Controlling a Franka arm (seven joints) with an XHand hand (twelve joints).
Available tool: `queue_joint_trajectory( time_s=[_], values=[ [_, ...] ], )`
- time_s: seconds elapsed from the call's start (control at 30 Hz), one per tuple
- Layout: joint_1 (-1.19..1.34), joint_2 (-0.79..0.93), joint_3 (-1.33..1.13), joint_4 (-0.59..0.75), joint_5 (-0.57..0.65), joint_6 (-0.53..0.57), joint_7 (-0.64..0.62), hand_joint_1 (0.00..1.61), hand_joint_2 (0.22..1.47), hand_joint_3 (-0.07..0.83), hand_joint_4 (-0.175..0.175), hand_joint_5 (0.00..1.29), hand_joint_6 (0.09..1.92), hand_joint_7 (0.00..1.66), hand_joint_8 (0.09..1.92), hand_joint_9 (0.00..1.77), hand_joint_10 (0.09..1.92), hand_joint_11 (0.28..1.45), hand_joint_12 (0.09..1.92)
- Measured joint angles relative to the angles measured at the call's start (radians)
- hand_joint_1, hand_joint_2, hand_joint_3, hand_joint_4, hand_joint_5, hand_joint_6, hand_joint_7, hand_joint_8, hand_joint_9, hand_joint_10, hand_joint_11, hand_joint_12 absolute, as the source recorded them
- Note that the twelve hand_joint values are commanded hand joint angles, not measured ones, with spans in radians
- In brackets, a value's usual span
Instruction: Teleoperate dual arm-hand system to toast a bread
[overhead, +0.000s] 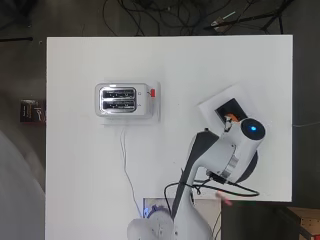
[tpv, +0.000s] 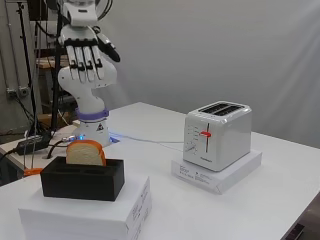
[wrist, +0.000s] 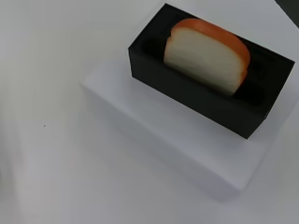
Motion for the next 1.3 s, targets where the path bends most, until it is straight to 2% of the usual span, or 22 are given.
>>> queue_joint_trajectory(
  time_s=[0.13,0.2,0.47,0.63,0.73,0.87,1.13,1.3],
  values=[
    [0.015,0.146,-0.035,0.041,0.016,-0.015,-0.026,0.0,1.08,0.0,0.065,0.4,0.09,0.49,0.09,0.61,0.09,0.48,0.09],
    [0.01,0.246,-0.042,0.112,0.037,-0.028,-0.054,0.0,1.08,0.0,0.068,0.38,0.09,0.48,0.09,0.6,0.09,0.47,0.09],
    [-0.11,0.565,-0.024,0.527,0.087,-0.094,-0.141,0.0,1.08,0.0,0.068,0.38,0.09,0.47,0.09,0.59,0.09,0.46,0.09],
    [-0.193,0.818,-0.007,0.825,0.124,-0.168,-0.19,0.08,1.08,-0.002,0.072,0.39,0.09,0.49,0.09,0.59,0.09,0.46,0.09],
    [-0.198,0.871,-0.003,0.889,0.134,-0.14,-0.215,0.1,1.08,0.001,0.072,0.41,0.09,0.5,0.09,0.6,0.09,0.46,0.09],
    [-0.204,0.8,0.012,0.76,0.132,-0.065,-0.245,0.14,1.09,0.003,0.08,0.43,0.09,0.5,0.09,0.6,0.09,0.47,0.09],
    [-0.213,0.551,0.045,0.234,0.119,0.124,-0.293,0.15,1.1,0.002,0.103,0.43,0.09,0.52,0.09,0.63,0.09,0.48,0.09],
    [-0.213,0.442,0.065,0.105,0.1,0.221,-0.296,0.19,1.08,-0.004,0.107,0.42,0.09,0.53,0.09,0.64,0.09,0.48,0.09]
  ],
)
